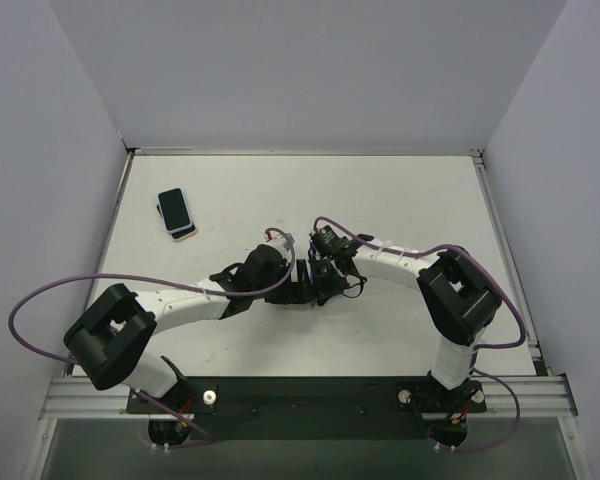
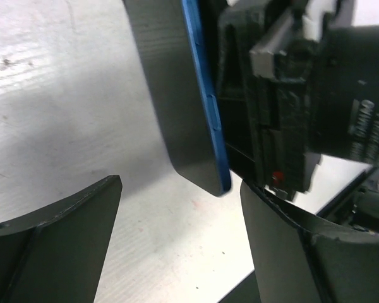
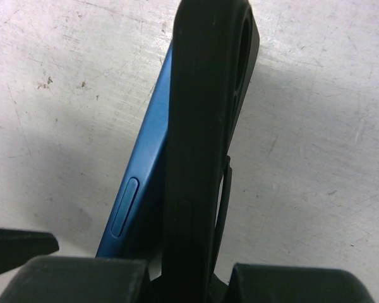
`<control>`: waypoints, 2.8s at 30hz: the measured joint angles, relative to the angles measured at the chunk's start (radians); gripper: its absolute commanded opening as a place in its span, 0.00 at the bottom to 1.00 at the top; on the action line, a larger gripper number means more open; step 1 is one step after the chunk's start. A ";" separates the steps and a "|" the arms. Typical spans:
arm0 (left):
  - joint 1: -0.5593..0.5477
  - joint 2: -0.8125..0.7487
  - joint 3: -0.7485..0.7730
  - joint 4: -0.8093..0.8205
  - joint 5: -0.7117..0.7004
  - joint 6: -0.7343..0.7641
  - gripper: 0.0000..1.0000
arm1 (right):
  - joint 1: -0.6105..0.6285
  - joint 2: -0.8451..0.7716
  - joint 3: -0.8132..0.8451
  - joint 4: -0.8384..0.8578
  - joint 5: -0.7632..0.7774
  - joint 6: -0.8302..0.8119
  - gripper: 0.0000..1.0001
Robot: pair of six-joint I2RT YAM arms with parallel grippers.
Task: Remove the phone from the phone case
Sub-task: Remove the phone case from the phone, then place the phone case at the center of the board, then place the phone at the center of the board.
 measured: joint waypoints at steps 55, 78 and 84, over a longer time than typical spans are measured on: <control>0.100 -0.036 0.213 -0.425 -0.047 0.005 0.00 | -0.803 0.092 0.314 0.059 -0.253 0.215 0.06; 0.280 0.380 0.474 -0.106 0.320 -0.108 0.00 | -0.925 -0.114 0.024 -0.033 -0.005 0.330 0.92; 0.282 0.558 0.610 0.003 0.385 -0.180 0.00 | -0.876 -0.334 -0.193 0.000 0.013 0.316 0.92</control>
